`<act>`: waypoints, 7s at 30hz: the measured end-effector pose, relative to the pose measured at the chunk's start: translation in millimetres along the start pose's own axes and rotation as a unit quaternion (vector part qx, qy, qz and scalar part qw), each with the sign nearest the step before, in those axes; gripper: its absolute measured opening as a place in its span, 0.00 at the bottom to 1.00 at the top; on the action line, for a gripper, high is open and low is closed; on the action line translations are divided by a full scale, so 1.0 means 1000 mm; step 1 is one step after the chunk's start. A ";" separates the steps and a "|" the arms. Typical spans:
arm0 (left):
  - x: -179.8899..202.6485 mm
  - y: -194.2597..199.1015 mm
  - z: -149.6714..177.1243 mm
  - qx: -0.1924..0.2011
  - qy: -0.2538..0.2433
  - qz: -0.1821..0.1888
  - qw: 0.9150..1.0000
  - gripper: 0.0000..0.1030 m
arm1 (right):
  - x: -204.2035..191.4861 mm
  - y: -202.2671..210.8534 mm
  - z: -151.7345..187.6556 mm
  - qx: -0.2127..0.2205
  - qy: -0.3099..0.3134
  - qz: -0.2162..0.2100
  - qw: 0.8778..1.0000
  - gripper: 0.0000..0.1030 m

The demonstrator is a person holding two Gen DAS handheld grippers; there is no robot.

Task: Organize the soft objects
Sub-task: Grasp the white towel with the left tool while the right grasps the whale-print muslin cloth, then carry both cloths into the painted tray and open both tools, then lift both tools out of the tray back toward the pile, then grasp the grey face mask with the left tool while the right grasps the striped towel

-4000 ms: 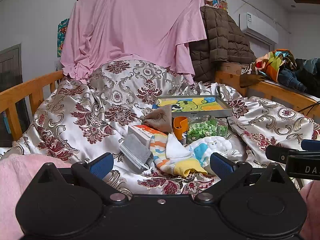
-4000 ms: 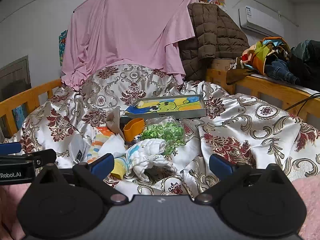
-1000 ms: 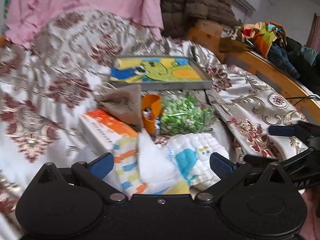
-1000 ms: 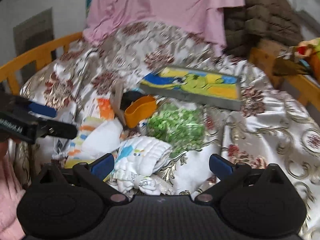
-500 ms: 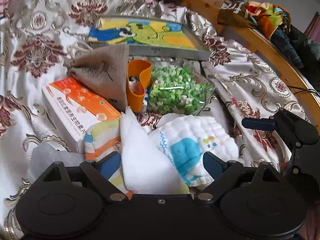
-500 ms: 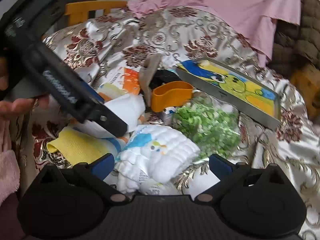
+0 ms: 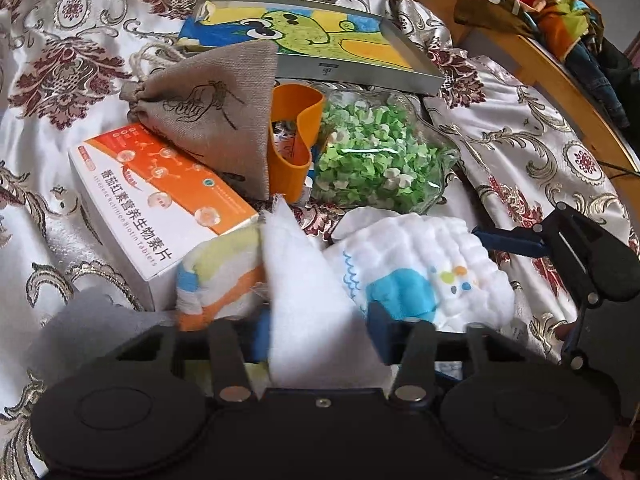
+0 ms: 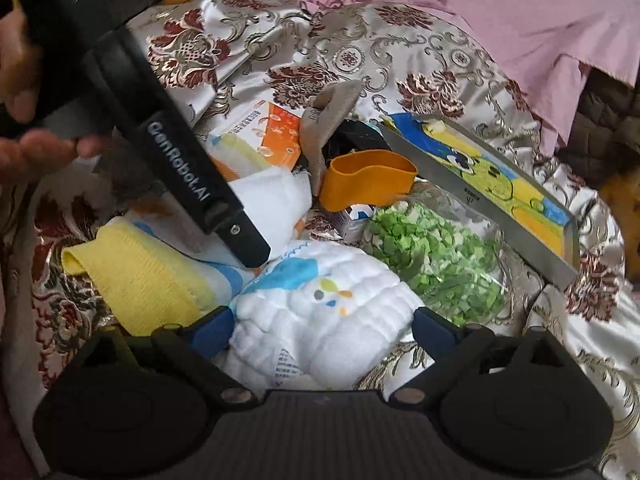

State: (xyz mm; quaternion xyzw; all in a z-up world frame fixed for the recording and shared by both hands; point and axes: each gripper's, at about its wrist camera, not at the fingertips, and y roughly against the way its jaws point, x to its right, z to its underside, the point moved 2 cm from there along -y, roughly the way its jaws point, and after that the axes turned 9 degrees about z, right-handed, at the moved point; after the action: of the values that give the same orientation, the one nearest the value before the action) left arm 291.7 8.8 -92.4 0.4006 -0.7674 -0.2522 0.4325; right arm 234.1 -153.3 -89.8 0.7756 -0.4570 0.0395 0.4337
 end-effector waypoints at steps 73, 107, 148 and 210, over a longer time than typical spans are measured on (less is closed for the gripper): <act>-0.020 -0.161 -0.271 0.127 0.032 -0.066 0.989 0.39 | 0.286 -0.206 -0.027 0.025 -0.409 0.117 0.904 0.69; 0.061 0.018 -0.193 0.269 0.017 -0.082 0.959 0.87 | 0.264 -0.013 -0.041 0.157 -0.427 0.147 0.878 1.00; 0.012 0.150 0.025 0.168 0.109 -0.134 0.971 0.99 | 0.022 0.076 -0.024 0.077 -0.260 -0.020 0.962 1.00; -0.067 0.097 0.019 0.037 0.198 -0.032 0.979 0.19 | -0.022 -0.041 -0.048 -0.037 -0.145 -0.179 0.972 0.40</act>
State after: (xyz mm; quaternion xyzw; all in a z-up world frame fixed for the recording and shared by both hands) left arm 257.2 118.7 -61.7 0.4823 -0.6623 -0.1528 0.5526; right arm 267.9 -95.6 -96.2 0.8253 -0.3702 -0.1687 0.3916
